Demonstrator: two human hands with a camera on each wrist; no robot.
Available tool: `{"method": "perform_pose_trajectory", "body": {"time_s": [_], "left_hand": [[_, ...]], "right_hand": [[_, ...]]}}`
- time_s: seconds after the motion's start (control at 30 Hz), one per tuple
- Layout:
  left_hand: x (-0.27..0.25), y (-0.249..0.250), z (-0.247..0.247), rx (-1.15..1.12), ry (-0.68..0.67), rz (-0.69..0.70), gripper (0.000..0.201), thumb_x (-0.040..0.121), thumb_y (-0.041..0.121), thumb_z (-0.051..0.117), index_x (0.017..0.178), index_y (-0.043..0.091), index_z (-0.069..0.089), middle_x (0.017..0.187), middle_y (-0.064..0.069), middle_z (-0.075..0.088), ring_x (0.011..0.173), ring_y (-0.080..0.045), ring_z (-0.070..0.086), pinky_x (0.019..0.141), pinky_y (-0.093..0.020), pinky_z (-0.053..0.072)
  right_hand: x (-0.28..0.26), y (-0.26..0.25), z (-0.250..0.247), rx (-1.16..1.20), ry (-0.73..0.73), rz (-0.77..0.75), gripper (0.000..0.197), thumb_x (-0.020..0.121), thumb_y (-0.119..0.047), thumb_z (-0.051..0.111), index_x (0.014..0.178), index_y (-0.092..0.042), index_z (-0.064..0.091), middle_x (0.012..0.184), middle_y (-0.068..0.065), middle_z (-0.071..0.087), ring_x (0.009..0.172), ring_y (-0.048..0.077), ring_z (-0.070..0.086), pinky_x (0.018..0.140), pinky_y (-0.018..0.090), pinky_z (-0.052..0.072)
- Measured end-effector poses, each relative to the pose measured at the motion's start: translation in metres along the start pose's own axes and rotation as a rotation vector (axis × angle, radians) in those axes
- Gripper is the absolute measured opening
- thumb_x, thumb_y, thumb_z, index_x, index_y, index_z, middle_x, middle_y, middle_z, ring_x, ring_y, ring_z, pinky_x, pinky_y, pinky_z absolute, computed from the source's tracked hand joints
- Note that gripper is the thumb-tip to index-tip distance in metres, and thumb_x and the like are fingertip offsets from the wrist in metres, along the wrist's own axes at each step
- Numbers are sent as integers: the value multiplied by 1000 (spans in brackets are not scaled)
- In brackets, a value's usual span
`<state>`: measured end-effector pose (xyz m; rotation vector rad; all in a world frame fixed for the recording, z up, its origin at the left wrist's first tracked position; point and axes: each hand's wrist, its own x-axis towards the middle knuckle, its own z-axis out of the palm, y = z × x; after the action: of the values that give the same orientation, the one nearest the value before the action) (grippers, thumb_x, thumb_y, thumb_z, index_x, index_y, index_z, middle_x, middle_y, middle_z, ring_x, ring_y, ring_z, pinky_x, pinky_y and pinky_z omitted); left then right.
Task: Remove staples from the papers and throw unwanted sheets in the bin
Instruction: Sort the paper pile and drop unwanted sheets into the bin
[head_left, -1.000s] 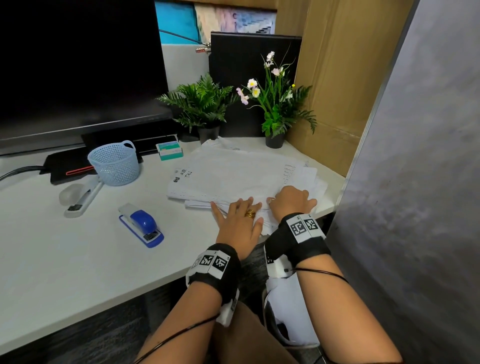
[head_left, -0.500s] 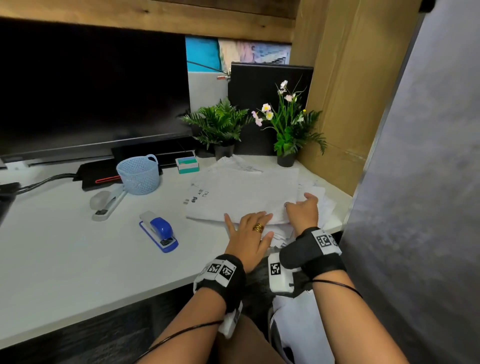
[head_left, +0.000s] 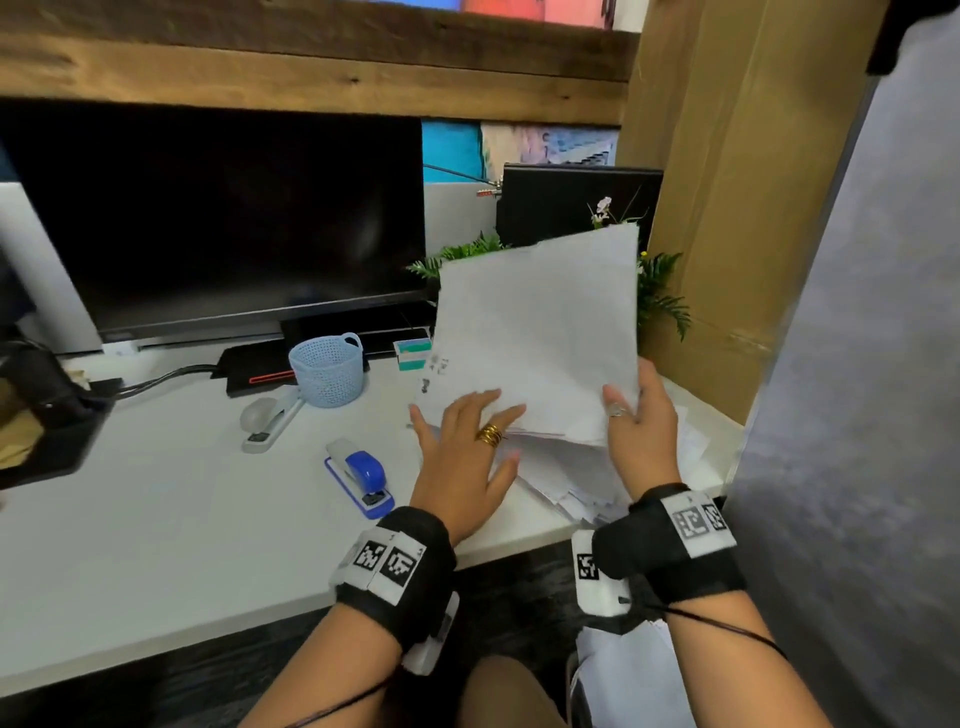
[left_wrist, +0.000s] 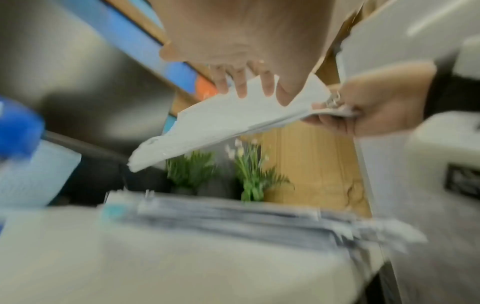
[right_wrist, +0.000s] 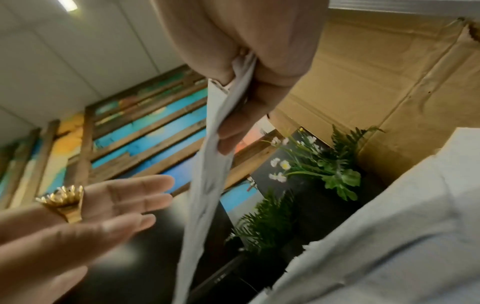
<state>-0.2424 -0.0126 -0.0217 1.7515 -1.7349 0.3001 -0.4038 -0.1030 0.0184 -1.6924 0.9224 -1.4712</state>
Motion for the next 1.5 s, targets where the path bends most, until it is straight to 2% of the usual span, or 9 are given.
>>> {"method": "perform_pose_trajectory", "body": {"time_s": [0.23,0.37,0.53,0.63,0.8,0.93,1.1,1.23,1.5], "left_hand": [[-7,5,-86,304,203,-1,48,88,47,42,134,35,41,148,-5,27,138,-27,16,105,-66,-2],[-52,-14,-79,468,-21,-96,83,68,54,73,139,40,32,152,-13,17,139,-34,12,99,-69,7],[-82,-39,-70,528,-321,-322,98,66,65,69,145,40,19,157,-13,4,143,-36,7,99,-73,3],[-83,-48,-77,552,-372,-356,51,71,54,71,114,28,62,123,-5,58,123,-30,48,96,-78,13],[-84,-63,-82,558,-389,-413,31,96,47,38,113,27,53,114,8,59,112,-15,48,111,-58,-4],[-87,-70,-86,521,-366,-438,32,96,47,39,115,25,54,112,8,60,110,-14,51,113,-49,-1],[-91,-76,-86,456,-374,-477,33,95,48,42,114,25,54,108,5,64,108,-14,55,110,-39,8],[-96,-78,-87,417,-368,-467,31,95,46,42,117,27,53,110,6,64,107,-14,56,104,-33,17],[-102,-84,-90,433,-353,-437,35,97,45,37,130,36,44,120,10,61,111,-10,54,99,-33,12]], "right_hand": [[-11,-15,14,297,-333,120,35,91,2,53,109,-28,58,113,-4,65,105,12,62,92,28,49],[-27,-8,38,103,-769,179,27,86,0,62,99,-24,64,102,-5,69,95,11,64,83,18,49],[-45,2,79,-261,-1096,29,17,80,-10,71,91,-23,70,90,-6,68,84,2,62,78,18,48],[-50,4,97,-384,-1107,-26,17,81,-14,69,97,-19,71,95,1,70,93,16,63,86,30,50],[-34,-9,115,-565,-1069,-37,23,85,-50,60,85,-29,67,90,-6,64,89,13,57,78,30,46],[-10,-26,160,-702,-855,-84,32,93,-36,53,92,-8,68,97,7,64,94,23,57,80,28,42],[-9,-34,218,-810,-1187,158,49,95,-41,46,124,-3,54,122,9,57,94,24,50,91,33,43],[-17,-29,230,-1079,-1286,31,48,90,-43,52,125,-10,53,130,9,54,115,28,51,94,32,38],[4,-14,209,-553,-1167,383,22,89,-26,57,103,-9,57,119,17,58,108,30,56,100,43,44]]}}
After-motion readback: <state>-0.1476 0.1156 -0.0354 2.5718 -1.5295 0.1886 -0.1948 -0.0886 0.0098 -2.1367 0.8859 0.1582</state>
